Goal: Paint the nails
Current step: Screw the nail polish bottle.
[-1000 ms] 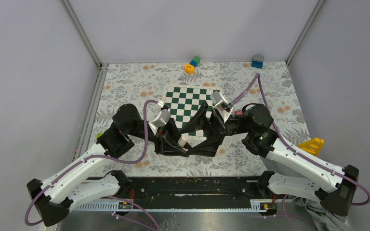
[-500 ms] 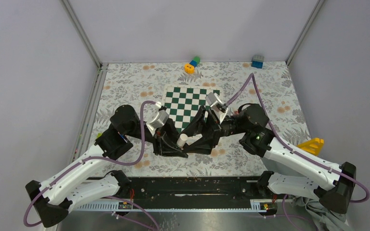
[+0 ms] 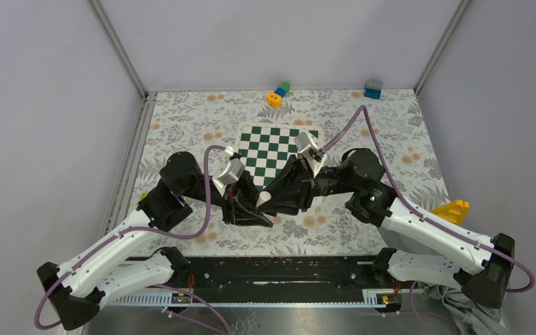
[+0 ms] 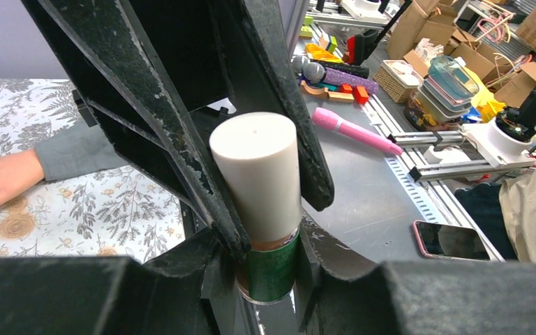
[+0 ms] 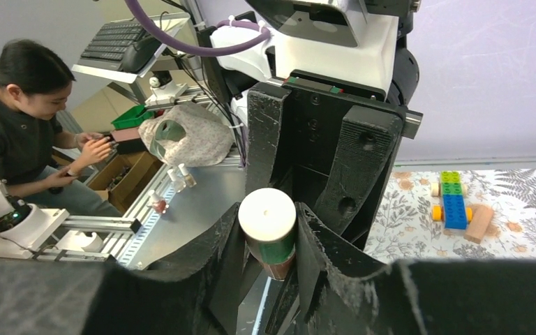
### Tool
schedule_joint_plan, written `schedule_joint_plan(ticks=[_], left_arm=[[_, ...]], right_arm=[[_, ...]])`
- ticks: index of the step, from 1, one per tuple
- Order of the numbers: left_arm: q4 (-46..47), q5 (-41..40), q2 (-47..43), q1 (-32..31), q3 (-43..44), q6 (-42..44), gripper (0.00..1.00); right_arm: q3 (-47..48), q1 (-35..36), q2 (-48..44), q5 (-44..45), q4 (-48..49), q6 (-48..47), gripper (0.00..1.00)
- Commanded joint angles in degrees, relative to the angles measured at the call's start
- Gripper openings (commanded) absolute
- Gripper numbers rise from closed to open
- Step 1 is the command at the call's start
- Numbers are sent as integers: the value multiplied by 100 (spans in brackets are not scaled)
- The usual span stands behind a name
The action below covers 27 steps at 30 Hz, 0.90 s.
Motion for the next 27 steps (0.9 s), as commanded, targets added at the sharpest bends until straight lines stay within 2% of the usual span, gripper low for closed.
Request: schedule_joint_plan(ticks=[1, 3, 6, 15, 27], left_arm=[[119, -403, -62, 127, 152, 258, 0], [61, -519, -92, 164, 146, 330, 0], [-141, -794, -120, 199, 174, 485, 0], [-660, -2084, -193, 245, 228, 807, 0], [-1022, -3204, -181, 246, 304, 913, 0]], right_arm=[[335, 116, 27, 76, -453, -326, 15], [431, 116, 96, 160, -674, -397, 6], [512, 116, 193, 325, -869, -387, 0], [478, 137, 324, 1299, -1118, 97, 0], [486, 221, 445, 2849, -1879, 152, 0]])
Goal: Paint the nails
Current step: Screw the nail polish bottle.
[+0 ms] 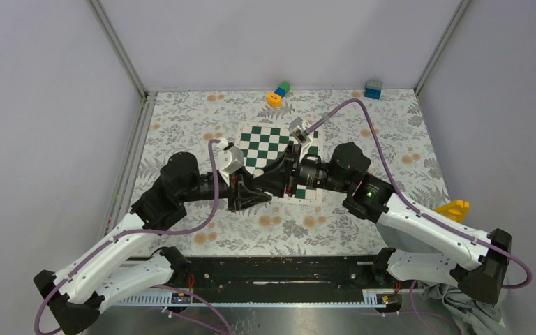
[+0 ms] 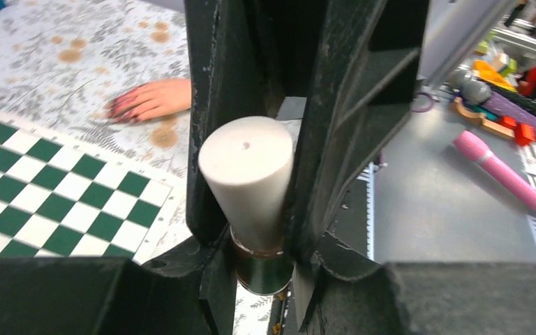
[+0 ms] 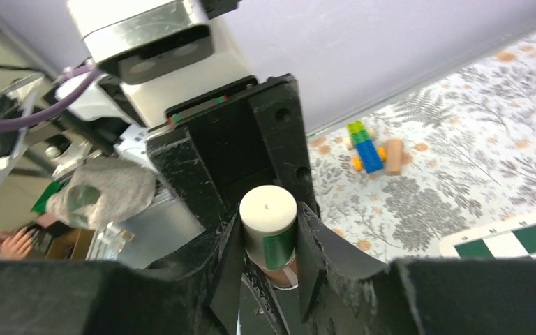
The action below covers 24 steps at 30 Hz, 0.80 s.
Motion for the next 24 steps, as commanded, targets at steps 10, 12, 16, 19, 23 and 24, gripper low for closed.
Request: schedule_joint_plan(ticks=[10, 12, 16, 19, 23, 24], left_arm=[[173, -1437, -6, 21, 275, 240, 0], [205, -1586, -41, 24, 239, 222, 0], [221, -1855, -22, 22, 197, 180, 0], [230, -1941, 31, 22, 188, 107, 0], [225, -1899, 75, 30, 217, 12, 0], [251, -1871, 67, 46, 207, -20, 0]], right_arm=[[122, 171, 350, 1147, -493, 578, 0], [93, 171, 349, 1271, -500, 712, 0], [69, 179, 356, 1521, -508, 976, 0], [137, 259, 413, 1691, -563, 927, 0], [40, 351, 400, 1835, -402, 793, 0], [-8, 365, 375, 1890, -347, 777, 0]])
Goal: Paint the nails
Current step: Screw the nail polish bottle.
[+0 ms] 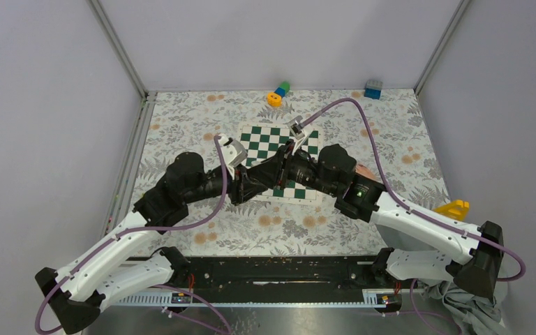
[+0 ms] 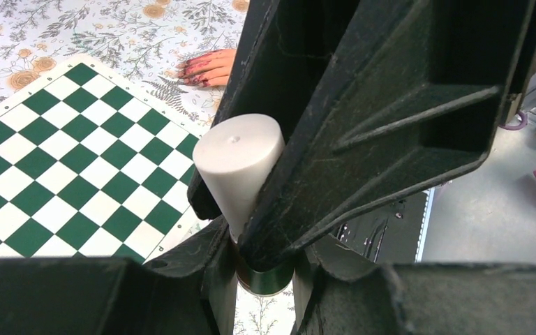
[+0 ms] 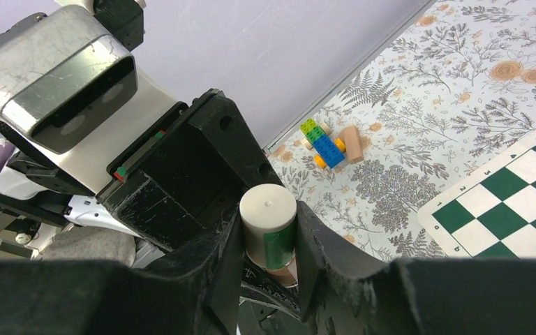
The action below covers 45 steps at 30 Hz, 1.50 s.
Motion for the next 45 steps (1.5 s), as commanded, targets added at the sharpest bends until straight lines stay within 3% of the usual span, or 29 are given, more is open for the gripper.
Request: schedule_joint_plan(ticks=[1, 14, 22, 28, 32, 42, 45], left_arm=[[769, -263, -26, 65, 193, -160, 0], [2121, 1571, -36, 831, -142, -1182, 0], [2474, 1993, -65, 923, -229, -1322, 0], [2492, 2334, -79, 914, -222, -1161, 0], [2398, 2448, -92, 898, -192, -993, 0], [2297, 2659, -119, 765, -161, -813, 0], [2236, 2829, -145, 720, -112, -731, 0]], right_arm=[[-80, 229, -3, 239, -38, -31, 0], [-743, 650, -367, 454, 624, -924, 0], [-957, 786, -473, 438, 942, -1041, 0], [-980, 787, -733, 534, 920, -984, 36], [-957, 787, -865, 579, 881, -939, 54], [-1000, 774, -1403, 618, 802, -1100, 83], [-863, 592, -1646, 332, 408, -1285, 87]])
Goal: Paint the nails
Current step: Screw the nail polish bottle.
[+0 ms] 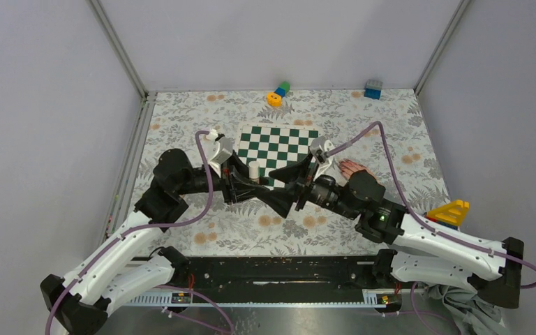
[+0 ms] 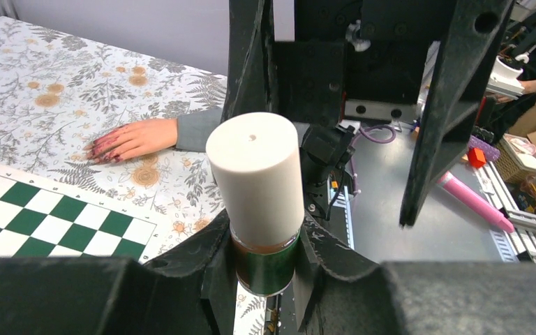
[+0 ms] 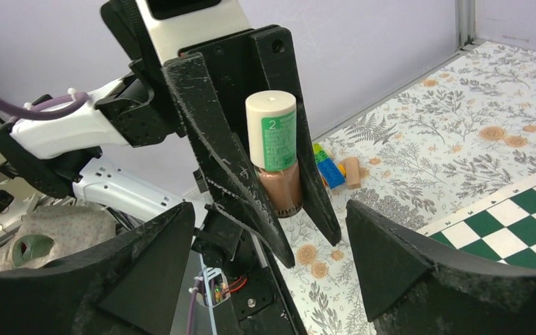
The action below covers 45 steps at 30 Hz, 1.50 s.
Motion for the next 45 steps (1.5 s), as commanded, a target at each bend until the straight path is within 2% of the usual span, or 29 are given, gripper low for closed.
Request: schedule_joint_plan(ticks=[1, 6, 10, 13, 21, 30, 36, 45], left_arm=[[295, 444, -116, -75, 313, 231, 0], [220, 1015, -46, -282, 431, 226, 0], [218, 1263, 25, -491, 479, 167, 0], [324, 1490, 148, -640, 503, 21, 0], [565, 1718, 255, -883, 474, -212, 0], [617, 1774, 263, -932, 468, -259, 0], [728, 1745, 255, -934, 432, -328, 0], [755, 1663, 222, -934, 415, -331, 0]], right_arm=[[281, -282, -422, -558, -459, -317, 87], [664, -1318, -266, -2812, -315, 245, 86], [957, -1474, -1, -3921, 69, 397, 84], [945, -1486, 167, -4413, 859, 791, 80], [899, -1486, 551, -4813, 2060, 1539, 75], [900, -1445, 802, -4882, 2152, 1588, 73], [925, -1329, 926, -4863, 2030, 1473, 60], [935, -1255, 903, -4753, 1573, 1132, 52]])
